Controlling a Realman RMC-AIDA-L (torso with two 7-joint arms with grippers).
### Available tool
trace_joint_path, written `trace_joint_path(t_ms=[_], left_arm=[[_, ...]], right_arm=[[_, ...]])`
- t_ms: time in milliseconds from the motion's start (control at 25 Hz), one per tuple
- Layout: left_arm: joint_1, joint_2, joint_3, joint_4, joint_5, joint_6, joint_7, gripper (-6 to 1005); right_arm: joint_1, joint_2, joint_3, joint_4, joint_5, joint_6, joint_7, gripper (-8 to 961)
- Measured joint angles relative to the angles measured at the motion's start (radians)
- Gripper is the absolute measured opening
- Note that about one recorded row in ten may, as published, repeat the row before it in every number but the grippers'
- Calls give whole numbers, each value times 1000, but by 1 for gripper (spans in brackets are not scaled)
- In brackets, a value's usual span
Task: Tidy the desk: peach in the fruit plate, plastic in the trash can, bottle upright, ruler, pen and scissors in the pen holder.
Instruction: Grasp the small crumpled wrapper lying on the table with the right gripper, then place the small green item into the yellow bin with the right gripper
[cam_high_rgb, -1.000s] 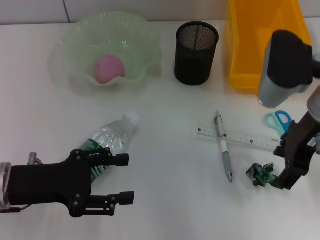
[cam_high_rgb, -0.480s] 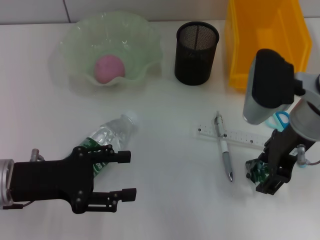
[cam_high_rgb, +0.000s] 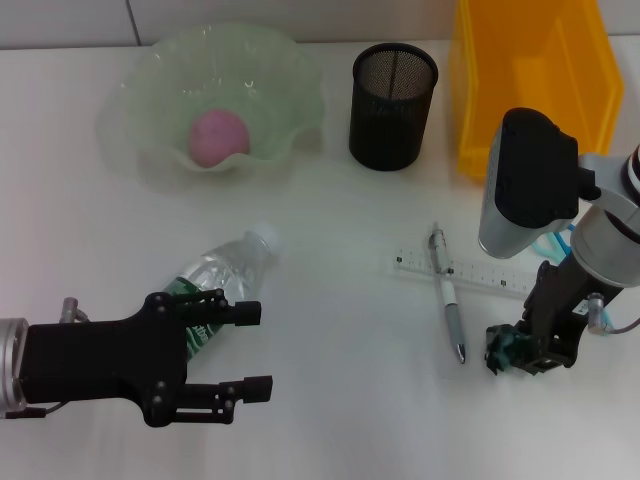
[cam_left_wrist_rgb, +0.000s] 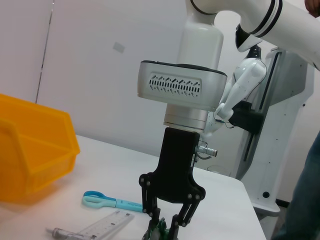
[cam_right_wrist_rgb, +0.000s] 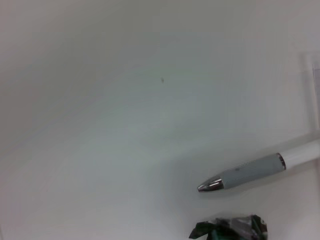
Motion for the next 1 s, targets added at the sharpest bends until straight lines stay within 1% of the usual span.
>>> trace_joint_path(t_ms=[40,120,360,520,560,600,640,680,720,760,800,840,920,960,1000], left_arm=[[0,0,0,0,0,0,0,784],[2,0,0,0,0,-1,0,785],[5,0,0,0,0,-2,0,785],[6,0,0,0,0,-2,0,785],[6,0,0,0,0,-2,0,785],[6,0,0,0,0,-2,0,785],[6,0,0,0,0,-2,0,785],[6,0,0,0,0,-2,0,785],[6,0,0,0,0,-2,0,785],[6,0,0,0,0,-2,0,785],[6,0,0,0,0,-2,0,785],[6,0,0,0,0,-2,0,785],[6,0,0,0,0,-1,0,785],[6,0,0,0,0,-2,0,785],[7,0,0,0,0,-2,0,785]], right_arm=[[-1,0,0,-1,0,0,0,585],[-2,0,2,-2,0,0,-1,336],[-6,-1,10,-20,0,-9,-3,148],[-7,-3,33,-38,0,-22,-8,128],[-10,-3,72,-64,0,-42,-22,123],[-10,-3,72,-64,0,-42,-22,128],[-13,-3,98,-82,0,-55,-31,133],[-16,-3,139,-109,0,-74,-45,138],[-18,-4,237,-170,0,-107,-69,142],[-16,-5,293,-200,0,-119,-77,147],[-16,-5,293,-200,0,-119,-77,152],[-11,-6,356,-231,0,-119,-83,157],[1,-7,475,-273,0,-86,-87,167],[9,-8,565,-282,19,1,-82,171],[9,-8,565,-282,19,1,-82,176]])
